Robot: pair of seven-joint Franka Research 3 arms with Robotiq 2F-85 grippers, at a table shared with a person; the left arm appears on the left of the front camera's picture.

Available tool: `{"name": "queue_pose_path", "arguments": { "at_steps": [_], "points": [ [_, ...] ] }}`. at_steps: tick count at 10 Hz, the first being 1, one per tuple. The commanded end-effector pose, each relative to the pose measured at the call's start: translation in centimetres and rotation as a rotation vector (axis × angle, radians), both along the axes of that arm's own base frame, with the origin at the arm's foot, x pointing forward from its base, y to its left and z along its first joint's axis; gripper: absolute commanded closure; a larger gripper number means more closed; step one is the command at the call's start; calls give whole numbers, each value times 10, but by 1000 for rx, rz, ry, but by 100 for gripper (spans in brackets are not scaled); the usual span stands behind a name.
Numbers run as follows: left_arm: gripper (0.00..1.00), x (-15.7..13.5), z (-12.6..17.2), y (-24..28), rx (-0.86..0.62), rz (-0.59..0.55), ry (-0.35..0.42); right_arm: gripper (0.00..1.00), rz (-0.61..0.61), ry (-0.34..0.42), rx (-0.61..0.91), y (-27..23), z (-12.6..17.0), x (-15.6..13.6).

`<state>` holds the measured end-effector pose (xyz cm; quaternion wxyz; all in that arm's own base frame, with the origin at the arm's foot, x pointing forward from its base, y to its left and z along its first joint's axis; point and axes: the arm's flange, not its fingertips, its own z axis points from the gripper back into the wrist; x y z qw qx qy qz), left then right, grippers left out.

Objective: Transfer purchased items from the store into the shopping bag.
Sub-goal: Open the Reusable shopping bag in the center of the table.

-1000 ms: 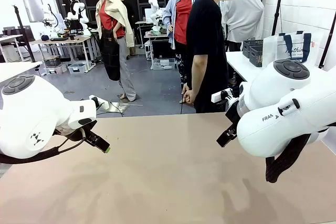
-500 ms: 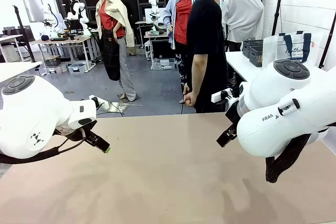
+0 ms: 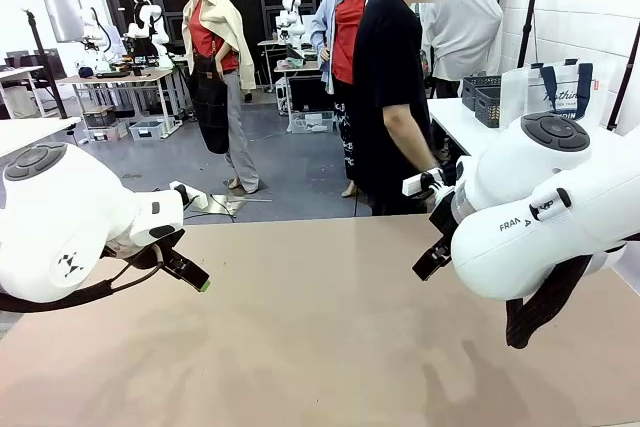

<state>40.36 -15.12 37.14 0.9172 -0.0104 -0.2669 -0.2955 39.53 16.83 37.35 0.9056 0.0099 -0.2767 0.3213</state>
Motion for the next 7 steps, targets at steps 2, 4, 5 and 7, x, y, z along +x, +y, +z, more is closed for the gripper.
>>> {"name": "queue_pose_path", "arguments": {
  "at_steps": [2, 4, 5, 7],
  "points": [
    [0, 0, 0, 1, 0, 1, 0, 0, 0, 0, 0, 0, 0, 0],
    [0, 0, 0, 1, 0, 1, 0, 0, 0, 0, 0, 0, 0, 0],
    [0, 0, 0, 1, 0, 1, 0, 0, 0, 0, 0, 0, 0, 0],
    [0, 0, 0, 1, 0, 1, 0, 0, 0, 0, 0, 0, 0, 0]
  ]
}}
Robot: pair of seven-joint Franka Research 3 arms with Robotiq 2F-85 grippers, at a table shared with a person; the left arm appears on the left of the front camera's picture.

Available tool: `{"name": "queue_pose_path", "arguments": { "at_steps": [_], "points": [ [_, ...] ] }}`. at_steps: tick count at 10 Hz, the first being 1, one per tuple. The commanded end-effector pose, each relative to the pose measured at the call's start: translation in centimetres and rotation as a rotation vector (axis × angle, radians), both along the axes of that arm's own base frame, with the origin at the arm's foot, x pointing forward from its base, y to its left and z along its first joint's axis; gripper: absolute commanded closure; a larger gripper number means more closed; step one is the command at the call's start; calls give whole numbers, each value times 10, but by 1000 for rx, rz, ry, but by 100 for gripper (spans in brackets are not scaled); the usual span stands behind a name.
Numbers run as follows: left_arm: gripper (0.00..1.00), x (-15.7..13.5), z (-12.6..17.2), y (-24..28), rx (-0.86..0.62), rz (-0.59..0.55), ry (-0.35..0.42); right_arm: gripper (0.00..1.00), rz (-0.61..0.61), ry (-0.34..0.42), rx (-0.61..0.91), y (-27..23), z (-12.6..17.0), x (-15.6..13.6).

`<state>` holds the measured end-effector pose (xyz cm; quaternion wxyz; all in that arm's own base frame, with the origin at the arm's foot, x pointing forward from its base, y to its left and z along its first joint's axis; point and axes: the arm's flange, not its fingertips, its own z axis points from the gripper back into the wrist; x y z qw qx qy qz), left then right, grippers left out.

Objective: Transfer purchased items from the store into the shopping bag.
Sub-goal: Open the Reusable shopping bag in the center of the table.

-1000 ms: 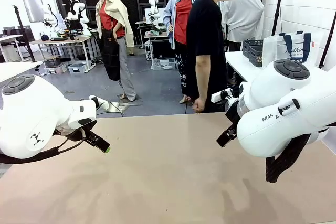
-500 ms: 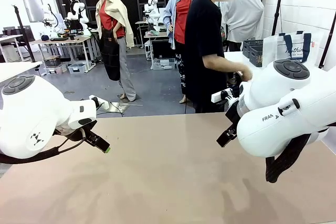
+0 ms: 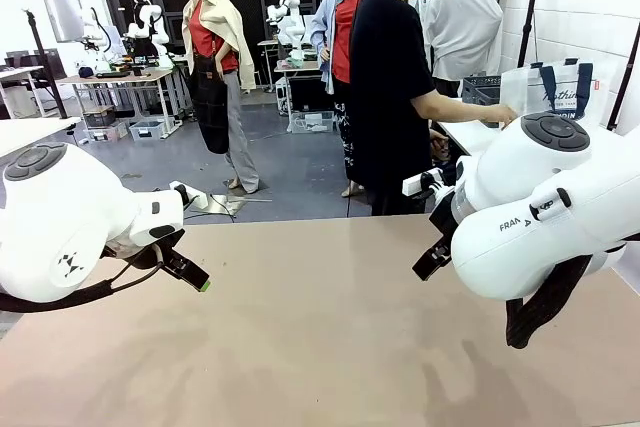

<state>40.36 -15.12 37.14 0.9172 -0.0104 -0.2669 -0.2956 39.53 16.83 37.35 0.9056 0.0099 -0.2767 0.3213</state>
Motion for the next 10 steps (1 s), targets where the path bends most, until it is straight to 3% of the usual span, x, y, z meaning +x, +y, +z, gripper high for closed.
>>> {"name": "queue_pose_path", "arguments": {
  "at_steps": [1, 10],
  "points": [
    [0, 0, 0, 1, 0, 1, 0, 0, 0, 0, 0, 0, 0, 0],
    [0, 0, 0, 1, 0, 1, 0, 0, 0, 0, 0, 0, 0, 0]
  ]
}}
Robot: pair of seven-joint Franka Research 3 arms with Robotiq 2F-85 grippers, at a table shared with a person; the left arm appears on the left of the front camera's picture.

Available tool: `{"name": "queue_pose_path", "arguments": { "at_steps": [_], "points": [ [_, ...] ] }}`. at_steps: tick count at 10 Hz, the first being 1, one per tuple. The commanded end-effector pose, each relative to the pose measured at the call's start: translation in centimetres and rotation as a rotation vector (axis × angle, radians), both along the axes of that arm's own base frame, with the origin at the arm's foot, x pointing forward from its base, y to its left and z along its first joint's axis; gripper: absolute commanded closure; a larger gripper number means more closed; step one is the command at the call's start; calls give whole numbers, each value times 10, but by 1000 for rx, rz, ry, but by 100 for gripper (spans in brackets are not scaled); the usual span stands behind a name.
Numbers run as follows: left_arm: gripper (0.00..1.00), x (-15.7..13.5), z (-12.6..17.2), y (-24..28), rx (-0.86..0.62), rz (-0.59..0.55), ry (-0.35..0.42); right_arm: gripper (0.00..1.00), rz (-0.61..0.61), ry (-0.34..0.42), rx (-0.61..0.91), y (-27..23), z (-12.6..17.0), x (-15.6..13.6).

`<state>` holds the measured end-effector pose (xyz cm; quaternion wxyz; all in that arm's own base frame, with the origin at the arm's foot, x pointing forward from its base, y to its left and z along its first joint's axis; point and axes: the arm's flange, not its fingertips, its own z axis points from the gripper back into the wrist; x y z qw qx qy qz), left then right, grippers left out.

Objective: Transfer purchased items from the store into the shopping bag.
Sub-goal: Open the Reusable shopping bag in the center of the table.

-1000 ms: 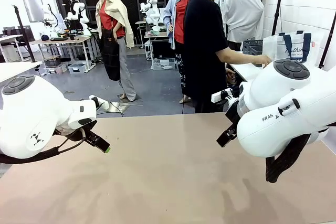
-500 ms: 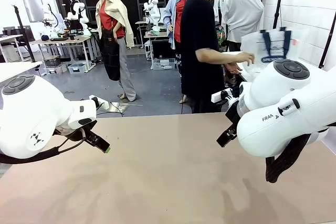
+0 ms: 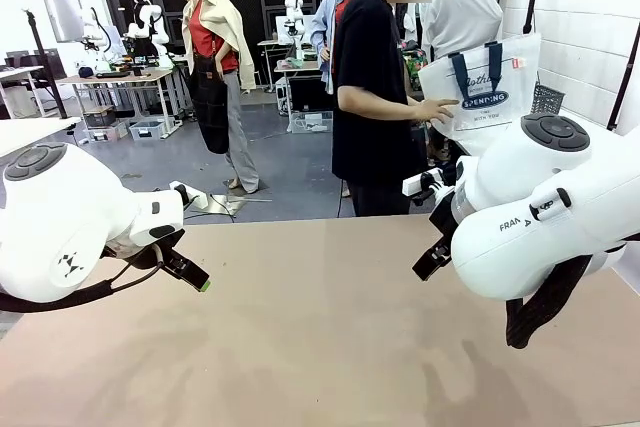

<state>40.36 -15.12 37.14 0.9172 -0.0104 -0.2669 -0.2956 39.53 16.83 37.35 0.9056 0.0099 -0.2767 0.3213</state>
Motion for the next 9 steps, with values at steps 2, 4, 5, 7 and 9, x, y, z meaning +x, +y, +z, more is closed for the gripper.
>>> {"name": "queue_pose_path", "arguments": {
  "at_steps": [2, 4, 5, 7, 9],
  "points": [
    [0, 0, 0, 1, 0, 1, 0, 0, 0, 0, 0, 0, 0, 0],
    [0, 0, 0, 1, 0, 1, 0, 0, 0, 0, 0, 0, 0, 0],
    [0, 0, 0, 1, 0, 1, 0, 0, 0, 0, 0, 0, 0, 0],
    [0, 0, 0, 1, 0, 1, 0, 0, 0, 0, 0, 0, 0, 0],
    [0, 0, 0, 1, 0, 1, 0, 0, 0, 0, 0, 0, 0, 0]
  ]
}}
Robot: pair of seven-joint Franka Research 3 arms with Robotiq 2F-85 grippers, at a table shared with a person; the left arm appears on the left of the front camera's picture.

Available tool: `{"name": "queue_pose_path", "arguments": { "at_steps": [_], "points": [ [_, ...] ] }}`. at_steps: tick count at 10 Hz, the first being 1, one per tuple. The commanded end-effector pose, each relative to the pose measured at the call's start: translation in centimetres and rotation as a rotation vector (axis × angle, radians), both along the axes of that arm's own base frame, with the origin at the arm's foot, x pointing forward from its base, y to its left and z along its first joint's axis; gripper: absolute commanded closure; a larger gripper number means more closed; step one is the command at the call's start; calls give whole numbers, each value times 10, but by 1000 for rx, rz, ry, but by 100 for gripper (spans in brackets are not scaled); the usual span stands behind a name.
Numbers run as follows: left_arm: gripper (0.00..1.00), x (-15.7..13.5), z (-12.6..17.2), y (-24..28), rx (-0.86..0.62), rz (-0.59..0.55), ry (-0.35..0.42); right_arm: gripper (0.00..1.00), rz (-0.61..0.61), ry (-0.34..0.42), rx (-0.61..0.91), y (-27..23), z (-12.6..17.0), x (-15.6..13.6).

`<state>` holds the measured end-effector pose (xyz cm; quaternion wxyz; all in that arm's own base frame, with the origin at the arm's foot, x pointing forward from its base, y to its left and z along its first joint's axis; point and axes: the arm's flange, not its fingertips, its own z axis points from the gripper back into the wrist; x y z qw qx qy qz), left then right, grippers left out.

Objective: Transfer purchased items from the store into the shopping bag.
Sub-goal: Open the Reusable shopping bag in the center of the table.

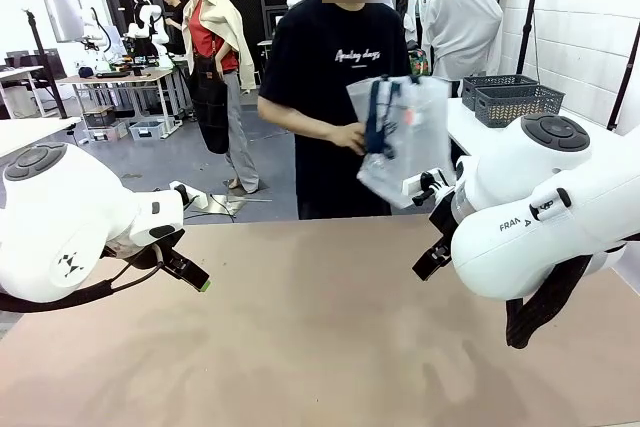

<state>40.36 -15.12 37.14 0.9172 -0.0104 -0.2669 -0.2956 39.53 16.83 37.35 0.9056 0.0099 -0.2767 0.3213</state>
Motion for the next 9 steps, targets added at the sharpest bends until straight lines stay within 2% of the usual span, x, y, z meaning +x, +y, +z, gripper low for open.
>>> {"name": "queue_pose_path", "arguments": {
  "at_steps": [1, 9],
  "points": [
    [0, 0, 0, 1, 0, 1, 0, 0, 0, 0, 0, 0, 0, 0],
    [0, 0, 0, 1, 0, 1, 0, 0, 0, 0, 0, 0, 0, 0]
  ]
}}
